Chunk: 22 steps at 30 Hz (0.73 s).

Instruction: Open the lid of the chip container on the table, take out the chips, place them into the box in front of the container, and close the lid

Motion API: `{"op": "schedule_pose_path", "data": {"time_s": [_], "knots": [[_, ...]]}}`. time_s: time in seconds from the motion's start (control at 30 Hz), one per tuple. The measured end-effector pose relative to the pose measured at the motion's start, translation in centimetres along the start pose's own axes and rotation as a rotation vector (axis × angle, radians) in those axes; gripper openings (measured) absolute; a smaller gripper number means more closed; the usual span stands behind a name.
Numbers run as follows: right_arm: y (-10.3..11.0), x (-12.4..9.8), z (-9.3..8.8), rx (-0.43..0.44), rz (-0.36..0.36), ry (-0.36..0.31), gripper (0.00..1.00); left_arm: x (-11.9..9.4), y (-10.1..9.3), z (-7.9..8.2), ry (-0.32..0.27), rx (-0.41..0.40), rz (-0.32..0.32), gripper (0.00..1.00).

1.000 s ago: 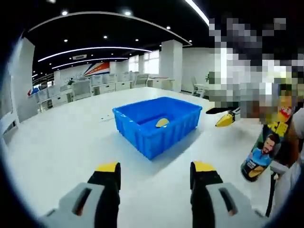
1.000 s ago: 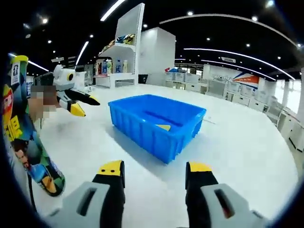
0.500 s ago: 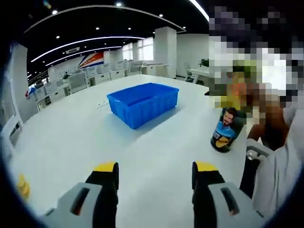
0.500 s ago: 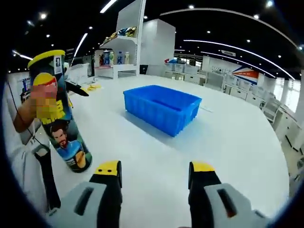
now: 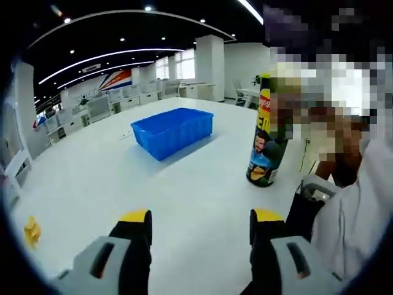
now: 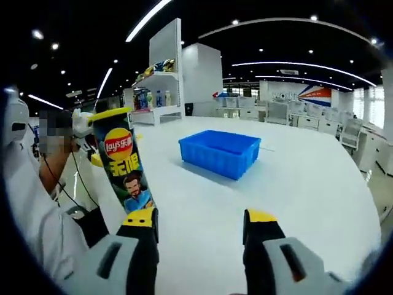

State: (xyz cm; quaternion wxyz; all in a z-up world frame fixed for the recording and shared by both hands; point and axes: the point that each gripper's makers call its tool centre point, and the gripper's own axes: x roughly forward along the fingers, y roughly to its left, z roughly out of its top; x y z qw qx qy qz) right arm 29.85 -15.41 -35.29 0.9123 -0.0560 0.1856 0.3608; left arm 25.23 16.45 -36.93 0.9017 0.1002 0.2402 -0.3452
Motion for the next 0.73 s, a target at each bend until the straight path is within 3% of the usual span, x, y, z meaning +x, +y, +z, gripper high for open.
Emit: {"op": "schedule_pose_path", "data": {"time_s": [0.3,0.73], "knots": [[0.1,-0.8,-0.6,-0.024,-0.048,0.049,0.53,-1.1,0.3,-0.7,-0.015,-0.018,0.022,0.66],[0.9,-0.6,-0.9,-0.044,-0.050,0.068,0.54,-1.0,-0.7,0.6,-0.064,-0.035,-0.024,0.66]]}}
